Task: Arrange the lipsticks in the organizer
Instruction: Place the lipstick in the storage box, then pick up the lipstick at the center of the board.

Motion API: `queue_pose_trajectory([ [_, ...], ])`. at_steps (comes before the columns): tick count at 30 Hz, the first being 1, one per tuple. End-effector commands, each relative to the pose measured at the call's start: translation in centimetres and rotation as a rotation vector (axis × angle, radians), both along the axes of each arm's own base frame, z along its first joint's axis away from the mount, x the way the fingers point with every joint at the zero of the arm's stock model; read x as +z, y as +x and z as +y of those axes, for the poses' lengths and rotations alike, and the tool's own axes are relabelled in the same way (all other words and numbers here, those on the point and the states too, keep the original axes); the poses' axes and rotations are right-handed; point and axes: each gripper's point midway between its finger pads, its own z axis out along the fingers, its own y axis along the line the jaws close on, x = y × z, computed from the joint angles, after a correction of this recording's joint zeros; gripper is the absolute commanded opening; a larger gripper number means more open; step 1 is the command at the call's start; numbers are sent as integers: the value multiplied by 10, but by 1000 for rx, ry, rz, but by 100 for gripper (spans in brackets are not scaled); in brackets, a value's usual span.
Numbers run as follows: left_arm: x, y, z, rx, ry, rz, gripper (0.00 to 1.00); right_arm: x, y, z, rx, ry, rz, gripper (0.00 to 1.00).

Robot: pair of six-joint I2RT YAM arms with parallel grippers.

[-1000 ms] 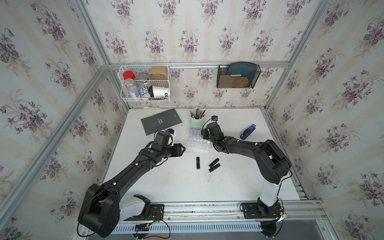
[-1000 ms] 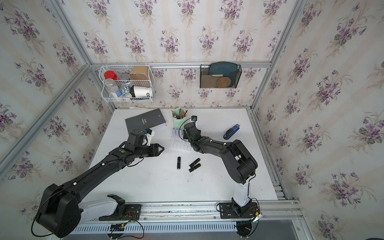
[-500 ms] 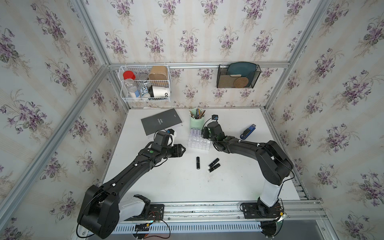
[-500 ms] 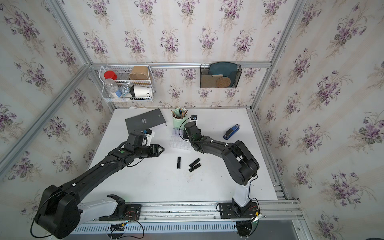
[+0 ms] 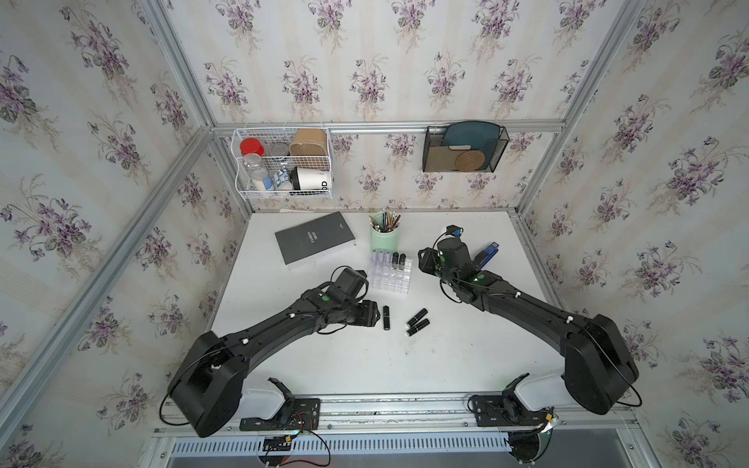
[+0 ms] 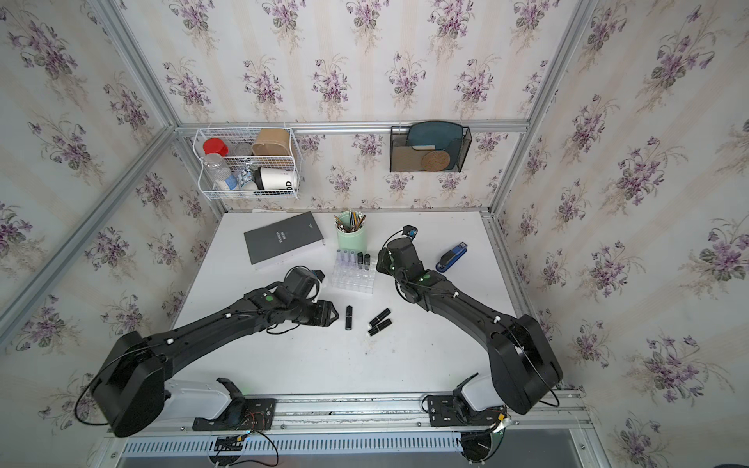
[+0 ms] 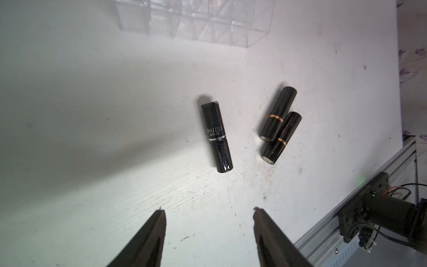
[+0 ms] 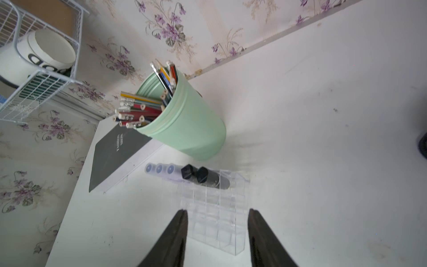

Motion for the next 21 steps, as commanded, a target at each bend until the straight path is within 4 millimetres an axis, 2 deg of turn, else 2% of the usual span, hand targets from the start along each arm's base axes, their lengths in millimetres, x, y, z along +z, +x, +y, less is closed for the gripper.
queue_pose_trajectory([
  [1,-16,5,-3,33,95,23,63,-12,-12,-4,0,13,58,48],
  [12,-43,6,-32,-45,183,90,56,-15,-22,-9,9,23,47,47],
  [15,-51,7,-31,-43,224,109,56,-17,-23,-8,15,26,53,47],
  [21,-63,7,-32,-45,279,131,49,-18,-25,-11,9,20,50,47],
])
